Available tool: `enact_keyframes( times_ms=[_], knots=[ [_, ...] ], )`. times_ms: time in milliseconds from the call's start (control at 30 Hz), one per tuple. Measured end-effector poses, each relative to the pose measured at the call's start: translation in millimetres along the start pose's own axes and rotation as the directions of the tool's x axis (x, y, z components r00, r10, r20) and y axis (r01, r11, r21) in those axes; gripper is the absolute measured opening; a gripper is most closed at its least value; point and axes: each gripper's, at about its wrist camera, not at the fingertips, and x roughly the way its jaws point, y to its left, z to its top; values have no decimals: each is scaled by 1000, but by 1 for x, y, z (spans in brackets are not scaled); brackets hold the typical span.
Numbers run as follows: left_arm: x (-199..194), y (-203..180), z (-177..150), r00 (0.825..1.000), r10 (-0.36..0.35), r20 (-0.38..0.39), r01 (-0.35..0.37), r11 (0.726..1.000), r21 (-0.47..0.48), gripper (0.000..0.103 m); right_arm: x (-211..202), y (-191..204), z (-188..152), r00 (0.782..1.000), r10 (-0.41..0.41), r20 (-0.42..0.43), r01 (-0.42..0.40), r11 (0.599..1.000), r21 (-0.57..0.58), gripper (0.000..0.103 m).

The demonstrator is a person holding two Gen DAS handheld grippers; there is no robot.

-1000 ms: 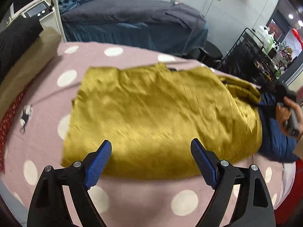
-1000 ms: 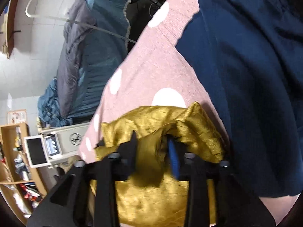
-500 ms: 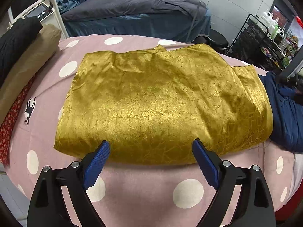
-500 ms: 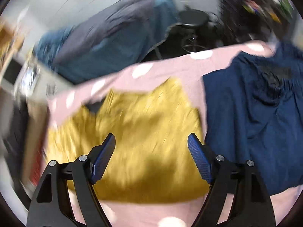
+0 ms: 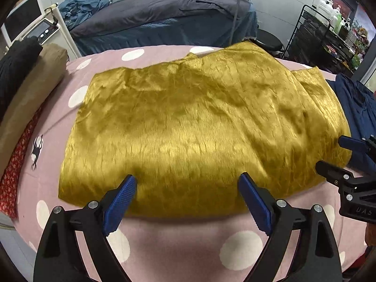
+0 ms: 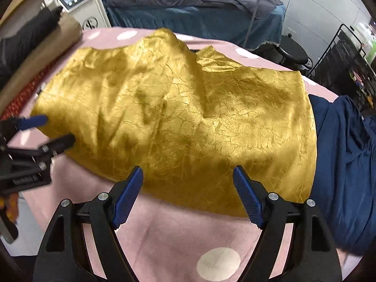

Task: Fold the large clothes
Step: 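Open both tools and release the folded jacket onto the bed, then smooth the folded jacket flat with both open tools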

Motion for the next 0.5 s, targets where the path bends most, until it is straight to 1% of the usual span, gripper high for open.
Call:
enact_keyframes(
  times_ms=[33,133,233,333,433,500],
  knots=[
    [6,1,5,1000,8,-3,-8,1000,5,87,4,-2,4,1000,-3,-7,3,1000,7,78],
    [31,1,19,998,44,-48,-42,998,36,89,18,-12,18,999,7,-43,-6,999,40,78],
    [48,2,32,996,51,-76,-47,998,50,90,32,-21,33,997,33,-73,-27,996,80,78],
    [58,4,46,995,59,-75,-55,997,48,94,45,-28,46,996,29,-89,-20,995,102,78],
    [68,7,58,993,62,-96,-59,998,33,97,59,-35,55,993,24,-114,-10,992,128,78],
    [76,8,64,992,65,-107,-63,998,24,97,70,-40,59,990,24,-142,-2,988,153,80]
  ],
)
